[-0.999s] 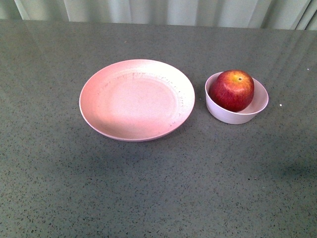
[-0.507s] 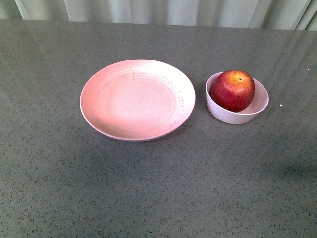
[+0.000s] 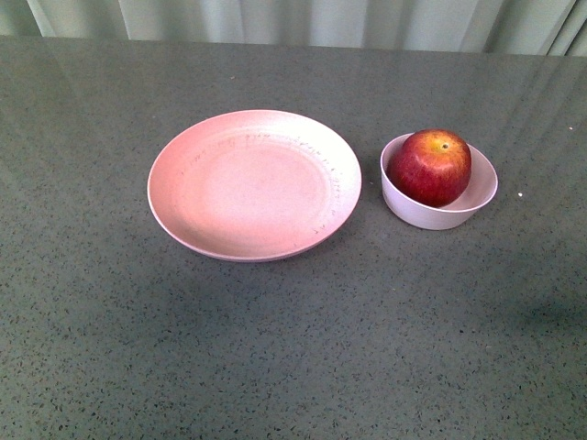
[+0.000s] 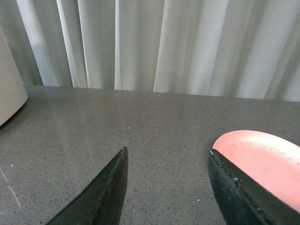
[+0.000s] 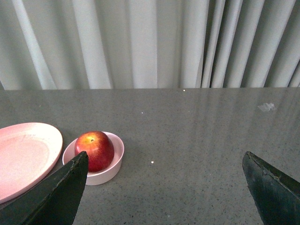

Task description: Move apple from plate to bowl

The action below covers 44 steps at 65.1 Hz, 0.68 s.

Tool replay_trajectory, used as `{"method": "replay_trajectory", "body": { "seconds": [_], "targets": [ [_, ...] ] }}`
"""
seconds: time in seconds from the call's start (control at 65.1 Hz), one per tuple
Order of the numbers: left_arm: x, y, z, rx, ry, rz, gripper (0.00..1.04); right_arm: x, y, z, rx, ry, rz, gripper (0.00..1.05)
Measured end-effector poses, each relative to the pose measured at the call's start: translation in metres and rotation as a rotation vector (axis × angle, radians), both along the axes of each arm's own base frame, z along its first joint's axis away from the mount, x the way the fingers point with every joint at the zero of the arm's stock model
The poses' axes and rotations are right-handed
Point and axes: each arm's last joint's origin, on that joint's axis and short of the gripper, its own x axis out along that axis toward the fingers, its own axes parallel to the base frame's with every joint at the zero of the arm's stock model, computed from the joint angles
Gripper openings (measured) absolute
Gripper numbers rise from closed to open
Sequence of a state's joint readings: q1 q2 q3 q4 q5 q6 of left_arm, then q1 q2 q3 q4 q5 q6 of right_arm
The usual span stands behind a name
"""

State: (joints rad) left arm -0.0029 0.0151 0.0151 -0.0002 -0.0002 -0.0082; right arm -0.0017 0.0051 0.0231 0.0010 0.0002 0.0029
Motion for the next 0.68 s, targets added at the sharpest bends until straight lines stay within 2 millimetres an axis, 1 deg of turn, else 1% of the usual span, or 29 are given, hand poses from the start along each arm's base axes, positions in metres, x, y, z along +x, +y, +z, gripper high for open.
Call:
{"method": "replay_trajectory", "body": {
  "seconds": [0.108,0.123,0.169,0.231,0.676],
  "targets": [
    [0.0,0.0,0.0,0.0,0.0,0.0,0.8,0.0,0.0,0.0,0.0,0.0,0.0,0.96],
    [0.0,0.0,0.0,0.0,0.0,0.0,0.86,0.0,0.0,0.0,0.0,0.0,0.0,0.96],
    [0.0,0.0,0.0,0.001,0.0,0.0,0.97,0.0,0.0,0.0,0.0,0.0,0.0,0.96],
    [0.0,0.0,0.0,0.002,0.0,0.0,0.95,0.0,0.0,0.0,0.0,0.0,0.0,0.96],
    [0.0,0.0,0.0,0.002,0.0,0.0,0.96,0.0,0.0,0.0,0.0,0.0,0.0,0.96]
  ]
}}
